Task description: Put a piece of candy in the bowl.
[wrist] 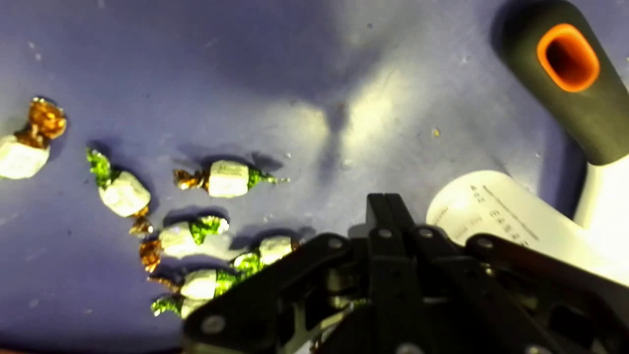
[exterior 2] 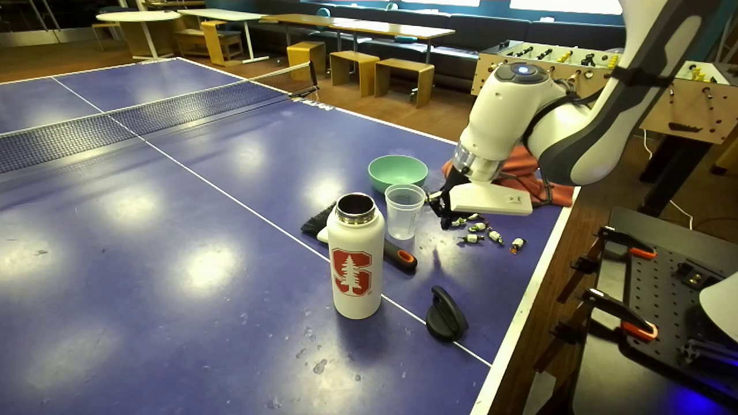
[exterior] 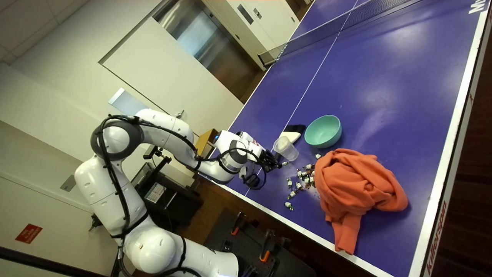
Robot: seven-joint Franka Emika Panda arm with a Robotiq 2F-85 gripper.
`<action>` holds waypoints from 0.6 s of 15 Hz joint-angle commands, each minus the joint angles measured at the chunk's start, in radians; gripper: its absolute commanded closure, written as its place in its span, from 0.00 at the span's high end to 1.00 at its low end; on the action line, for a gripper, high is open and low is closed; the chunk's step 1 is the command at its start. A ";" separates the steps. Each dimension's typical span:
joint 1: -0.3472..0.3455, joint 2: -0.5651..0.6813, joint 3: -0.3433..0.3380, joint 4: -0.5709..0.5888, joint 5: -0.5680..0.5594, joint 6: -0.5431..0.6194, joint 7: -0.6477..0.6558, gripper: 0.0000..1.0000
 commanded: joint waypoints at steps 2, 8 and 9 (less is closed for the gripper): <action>0.141 -0.272 -0.165 -0.109 -0.104 -0.062 0.040 0.00; 0.156 -0.249 -0.261 0.044 -0.167 0.016 0.052 0.00; 0.149 -0.227 -0.258 0.063 -0.143 0.021 0.042 0.00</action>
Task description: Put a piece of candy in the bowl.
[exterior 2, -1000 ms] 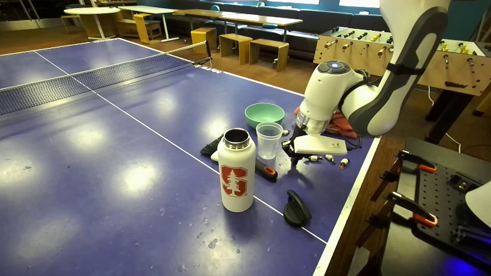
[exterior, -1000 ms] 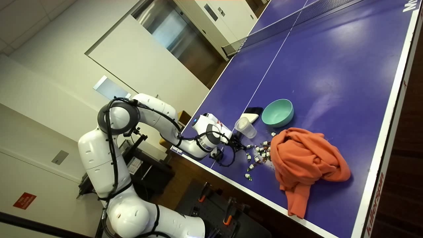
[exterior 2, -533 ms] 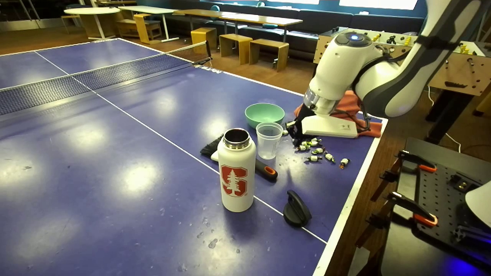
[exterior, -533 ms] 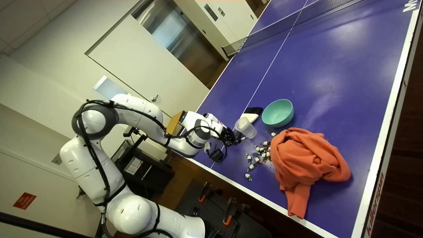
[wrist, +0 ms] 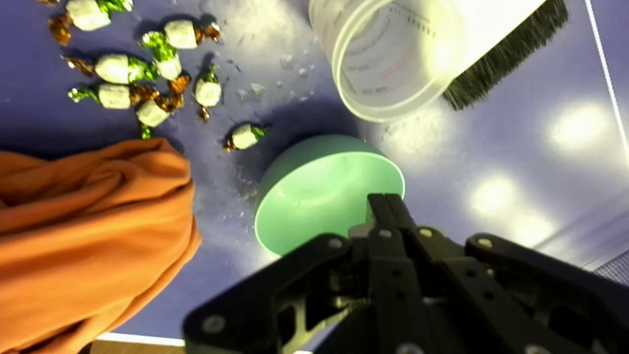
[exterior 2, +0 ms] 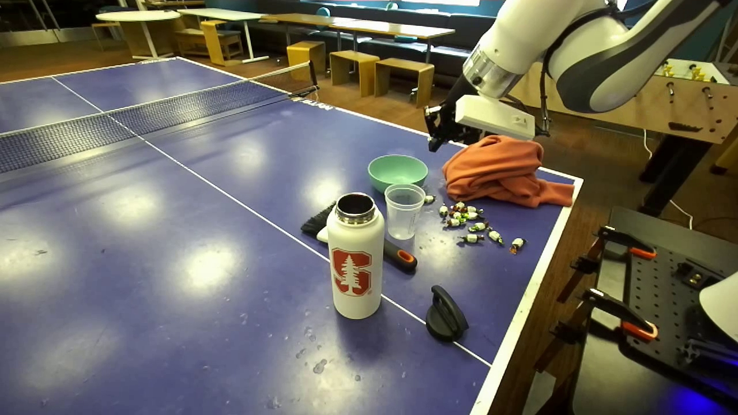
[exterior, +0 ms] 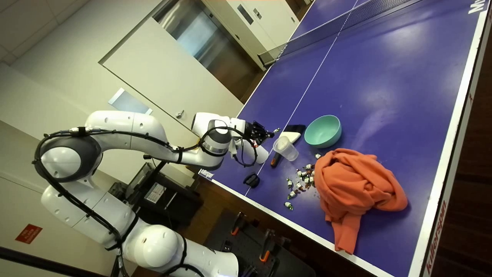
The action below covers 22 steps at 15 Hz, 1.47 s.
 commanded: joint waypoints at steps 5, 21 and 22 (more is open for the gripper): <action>-0.064 0.237 0.066 0.167 0.167 0.042 -0.009 0.00; -0.160 0.519 0.103 0.560 0.317 -0.091 -0.009 0.00; -0.165 0.522 0.108 0.568 0.321 -0.096 -0.010 0.19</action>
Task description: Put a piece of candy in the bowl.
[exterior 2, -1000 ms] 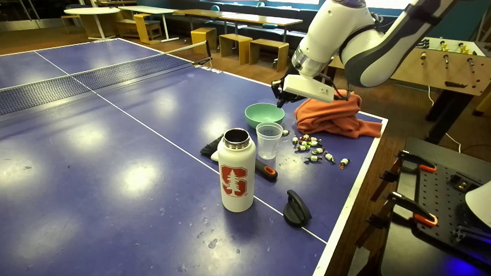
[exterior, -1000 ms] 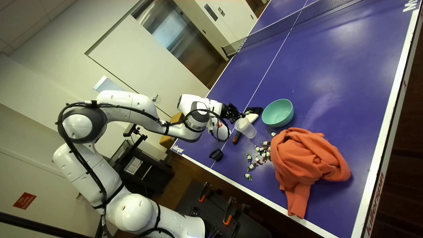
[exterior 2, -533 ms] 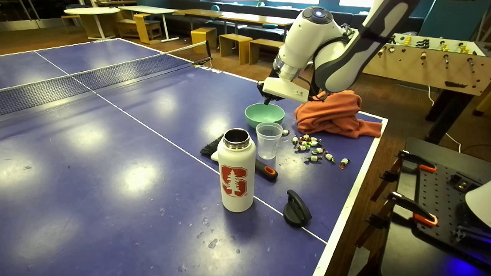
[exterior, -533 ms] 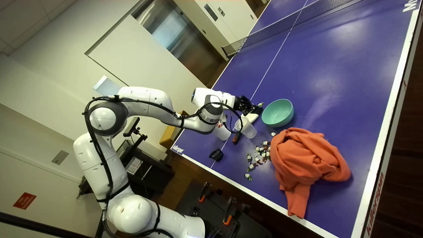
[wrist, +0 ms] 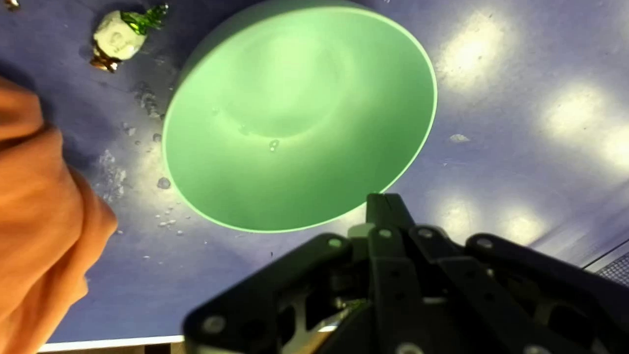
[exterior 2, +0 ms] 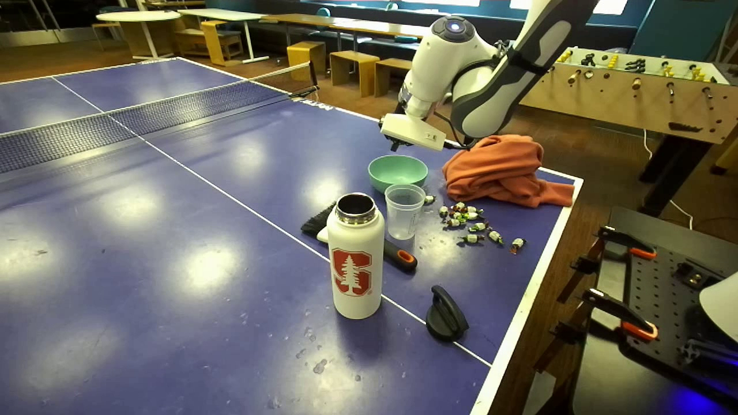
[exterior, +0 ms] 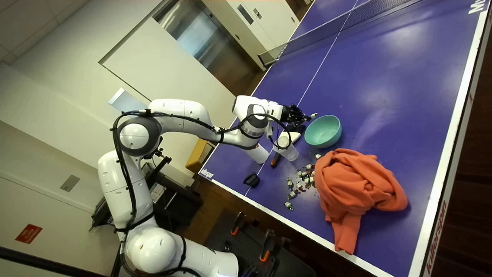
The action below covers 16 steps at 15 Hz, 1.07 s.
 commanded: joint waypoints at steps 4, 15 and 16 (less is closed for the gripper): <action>-0.037 0.024 0.042 0.071 0.032 -0.070 -0.013 0.49; -0.041 0.021 0.048 0.095 0.017 -0.083 -0.009 1.00; -0.039 0.019 0.047 0.094 0.016 -0.085 -0.010 1.00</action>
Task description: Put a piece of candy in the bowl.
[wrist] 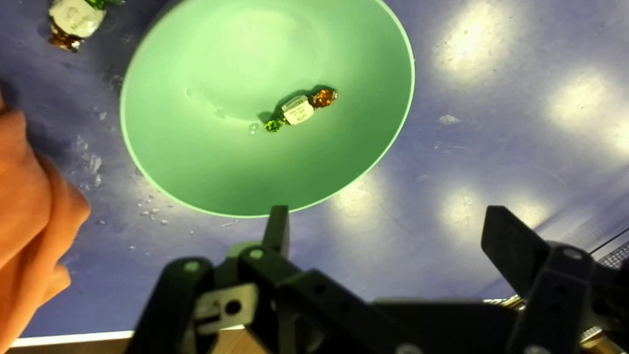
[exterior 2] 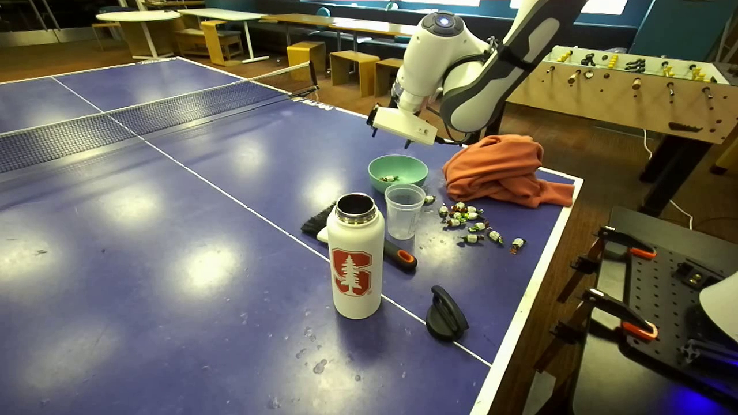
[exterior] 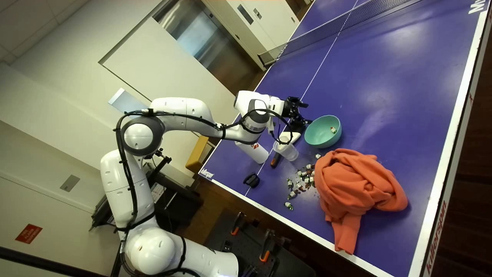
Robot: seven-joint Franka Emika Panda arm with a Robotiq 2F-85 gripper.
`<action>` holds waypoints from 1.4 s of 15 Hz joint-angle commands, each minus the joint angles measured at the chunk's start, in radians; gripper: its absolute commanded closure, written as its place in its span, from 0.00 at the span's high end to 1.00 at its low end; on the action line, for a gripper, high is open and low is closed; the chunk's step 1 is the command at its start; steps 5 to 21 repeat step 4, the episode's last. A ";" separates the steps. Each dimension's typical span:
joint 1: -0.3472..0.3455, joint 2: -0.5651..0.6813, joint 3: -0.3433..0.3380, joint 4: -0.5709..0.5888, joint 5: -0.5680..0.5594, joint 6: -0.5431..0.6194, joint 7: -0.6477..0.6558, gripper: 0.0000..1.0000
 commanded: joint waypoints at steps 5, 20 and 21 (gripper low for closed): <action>0.001 0.001 0.000 0.002 0.000 0.000 -0.002 1.00; 0.001 0.001 0.000 0.002 0.000 0.000 -0.002 1.00; 0.001 0.001 0.000 0.002 0.000 0.000 -0.002 1.00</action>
